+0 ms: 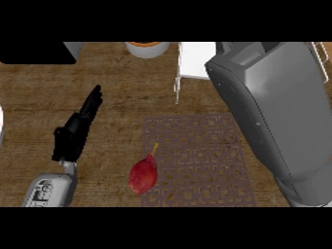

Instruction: Pick the lemon from the placemat and place it in the tiered shelf

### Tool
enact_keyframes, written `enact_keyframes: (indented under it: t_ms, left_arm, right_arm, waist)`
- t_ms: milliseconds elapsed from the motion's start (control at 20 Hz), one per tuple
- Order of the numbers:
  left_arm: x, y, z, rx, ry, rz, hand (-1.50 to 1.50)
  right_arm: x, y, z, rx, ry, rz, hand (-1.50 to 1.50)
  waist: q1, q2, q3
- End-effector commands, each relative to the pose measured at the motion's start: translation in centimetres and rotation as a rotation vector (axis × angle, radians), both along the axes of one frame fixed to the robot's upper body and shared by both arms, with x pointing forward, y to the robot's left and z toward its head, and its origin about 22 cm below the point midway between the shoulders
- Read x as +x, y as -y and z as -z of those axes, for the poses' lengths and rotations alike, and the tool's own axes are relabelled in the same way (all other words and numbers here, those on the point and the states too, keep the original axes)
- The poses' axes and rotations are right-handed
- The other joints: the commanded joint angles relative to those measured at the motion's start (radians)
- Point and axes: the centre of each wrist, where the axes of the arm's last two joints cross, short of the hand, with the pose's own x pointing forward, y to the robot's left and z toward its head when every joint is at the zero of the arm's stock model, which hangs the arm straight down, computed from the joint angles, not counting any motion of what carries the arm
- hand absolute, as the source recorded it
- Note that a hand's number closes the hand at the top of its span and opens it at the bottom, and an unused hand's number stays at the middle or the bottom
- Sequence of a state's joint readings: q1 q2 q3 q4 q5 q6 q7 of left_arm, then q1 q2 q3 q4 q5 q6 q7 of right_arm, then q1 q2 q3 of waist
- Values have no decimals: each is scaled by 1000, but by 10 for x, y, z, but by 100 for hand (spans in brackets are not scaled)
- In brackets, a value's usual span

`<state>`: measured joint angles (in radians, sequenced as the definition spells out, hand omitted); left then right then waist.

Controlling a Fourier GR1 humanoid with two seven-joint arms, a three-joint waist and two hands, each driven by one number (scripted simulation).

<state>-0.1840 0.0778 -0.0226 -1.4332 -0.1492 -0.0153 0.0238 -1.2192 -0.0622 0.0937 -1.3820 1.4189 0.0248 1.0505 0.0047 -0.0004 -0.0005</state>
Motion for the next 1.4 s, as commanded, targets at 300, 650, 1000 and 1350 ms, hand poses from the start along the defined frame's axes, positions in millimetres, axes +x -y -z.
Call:
enact_keyframes:
  t_ms: [300,650,1000,1350]
  left_arm:
    - [-4,12,-10,-8,-1,19,0]
    - [0,-6,-3,7,17,24,0]
    - [3,17,-15,-7,-10,20,0]
    - [-6,8,6,-2,-6,-4,0]
  right_arm:
    - [49,24,21,-98,20,28,150]
    - [66,48,47,160,197,-29,150]
    - [87,64,52,192,190,-70,150]
    - [97,108,79,94,73,198,150]
  waist:
    - [8,2,0]
    - [18,11,1]
    - [12,4,0]
    - [-2,0,-1]
